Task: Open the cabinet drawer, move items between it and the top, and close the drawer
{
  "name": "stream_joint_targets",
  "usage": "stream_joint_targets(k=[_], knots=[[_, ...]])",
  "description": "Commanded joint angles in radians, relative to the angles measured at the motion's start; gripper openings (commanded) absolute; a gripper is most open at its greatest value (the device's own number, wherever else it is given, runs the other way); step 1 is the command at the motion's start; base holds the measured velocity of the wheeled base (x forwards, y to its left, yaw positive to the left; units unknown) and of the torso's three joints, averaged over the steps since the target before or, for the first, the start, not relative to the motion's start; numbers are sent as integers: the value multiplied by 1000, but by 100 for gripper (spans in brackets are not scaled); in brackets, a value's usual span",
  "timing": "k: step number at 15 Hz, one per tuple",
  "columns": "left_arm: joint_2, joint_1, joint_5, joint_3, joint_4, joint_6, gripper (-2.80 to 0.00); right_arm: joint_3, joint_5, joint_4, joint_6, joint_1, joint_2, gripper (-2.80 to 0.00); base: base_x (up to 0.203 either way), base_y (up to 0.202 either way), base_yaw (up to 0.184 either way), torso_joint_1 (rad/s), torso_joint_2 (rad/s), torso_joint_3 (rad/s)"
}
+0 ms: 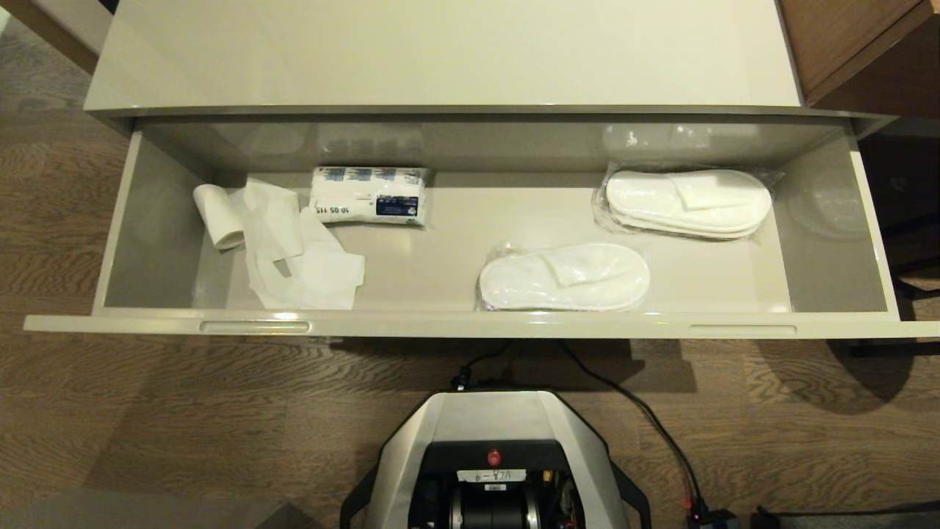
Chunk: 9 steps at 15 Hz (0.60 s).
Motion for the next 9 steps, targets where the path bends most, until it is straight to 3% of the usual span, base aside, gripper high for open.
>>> stream_joint_targets(k=[1, 9], knots=[[2, 0, 0, 0, 0, 0, -280, 2, 0, 0, 0, 2, 1, -280, 0, 0, 0, 0, 0, 0], [2, 0, 0, 0, 0, 0, -280, 2, 0, 0, 0, 2, 1, -280, 0, 0, 0, 0, 0, 0]])
